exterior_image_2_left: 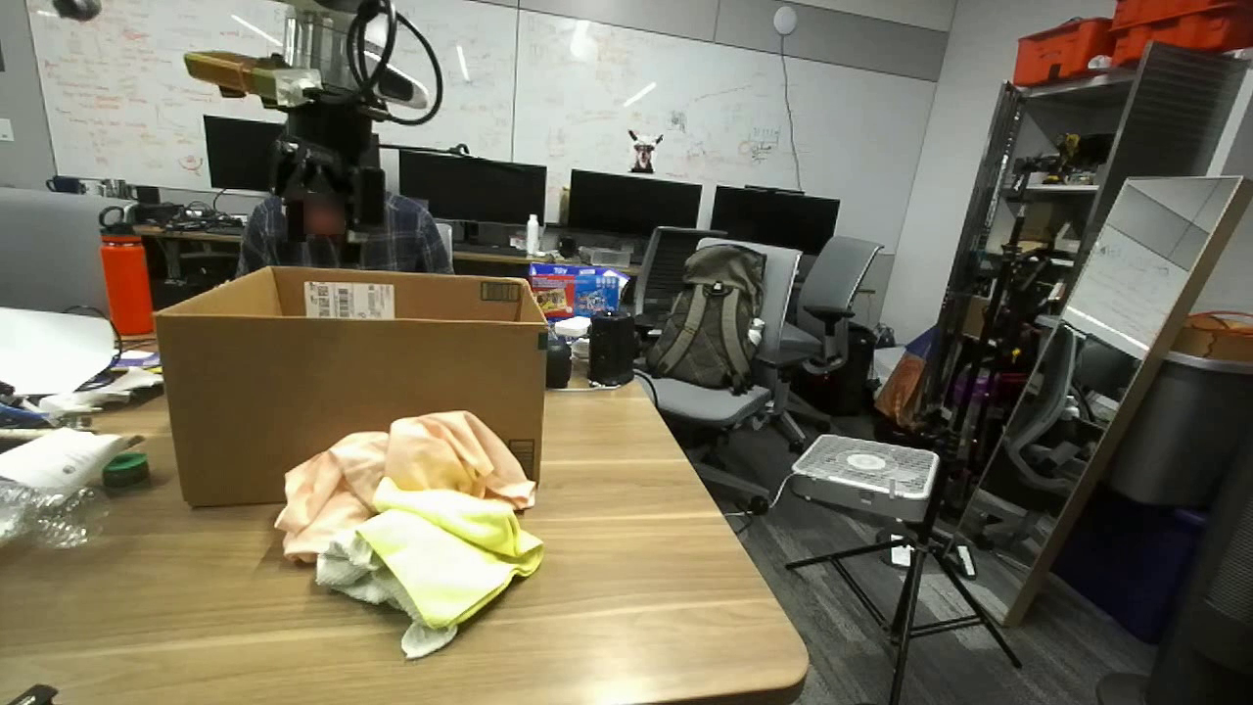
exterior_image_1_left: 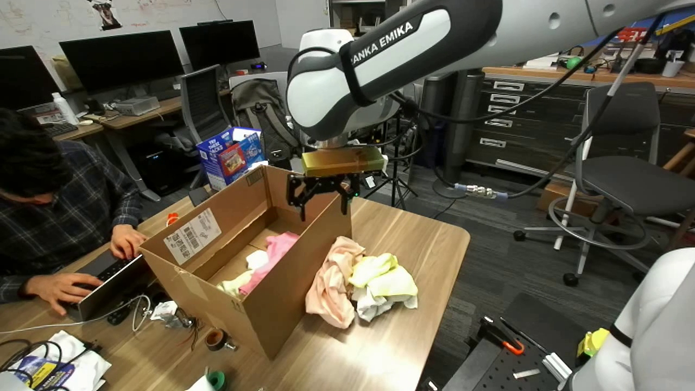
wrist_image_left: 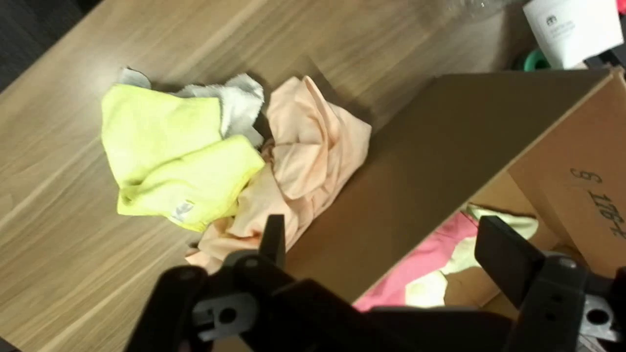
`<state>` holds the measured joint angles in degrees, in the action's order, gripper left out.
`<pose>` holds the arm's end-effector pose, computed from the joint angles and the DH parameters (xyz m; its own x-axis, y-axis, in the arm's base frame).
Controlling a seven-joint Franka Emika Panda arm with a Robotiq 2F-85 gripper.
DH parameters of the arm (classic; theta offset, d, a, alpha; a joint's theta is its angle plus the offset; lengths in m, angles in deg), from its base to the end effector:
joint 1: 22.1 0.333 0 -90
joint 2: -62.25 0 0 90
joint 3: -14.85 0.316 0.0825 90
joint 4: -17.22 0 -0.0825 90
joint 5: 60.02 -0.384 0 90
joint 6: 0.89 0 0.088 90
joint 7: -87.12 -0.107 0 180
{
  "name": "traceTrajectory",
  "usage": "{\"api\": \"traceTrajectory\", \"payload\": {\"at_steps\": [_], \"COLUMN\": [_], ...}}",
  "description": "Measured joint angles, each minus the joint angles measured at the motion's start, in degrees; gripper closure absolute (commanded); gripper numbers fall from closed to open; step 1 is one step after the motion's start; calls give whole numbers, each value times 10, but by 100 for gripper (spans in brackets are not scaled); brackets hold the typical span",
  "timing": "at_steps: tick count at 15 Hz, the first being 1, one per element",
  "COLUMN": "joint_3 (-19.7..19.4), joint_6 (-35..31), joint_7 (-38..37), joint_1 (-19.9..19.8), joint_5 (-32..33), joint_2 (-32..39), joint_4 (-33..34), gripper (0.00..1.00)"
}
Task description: Put the shirts and towels in the box
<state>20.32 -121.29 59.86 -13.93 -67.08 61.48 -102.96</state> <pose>0.5266 0.1339 0.4282 0.9555 -0.2928 -0.0361 -0.2950 -0.9502 -0.1004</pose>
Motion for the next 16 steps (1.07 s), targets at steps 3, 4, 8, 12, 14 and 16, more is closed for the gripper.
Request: {"api": "traceTrajectory", "payload": {"at_steps": [3, 4, 8, 12, 14, 16], "joint_3": [-1, -1, 2, 14, 18, 19], "joint_6": [61, 80, 131, 131, 125, 109], "joint_7": [72, 95, 170, 227, 254, 278], "joint_1": [-11, -13, -14, -9, -7, -7], "joint_5": [12, 21, 77, 133, 144, 146], "joint_2": [-3, -2, 10, 31, 40, 46], "joint_4": [-8, -10, -13, -15, -16, -19], "gripper": [0, 0, 0, 0, 0, 0]}}
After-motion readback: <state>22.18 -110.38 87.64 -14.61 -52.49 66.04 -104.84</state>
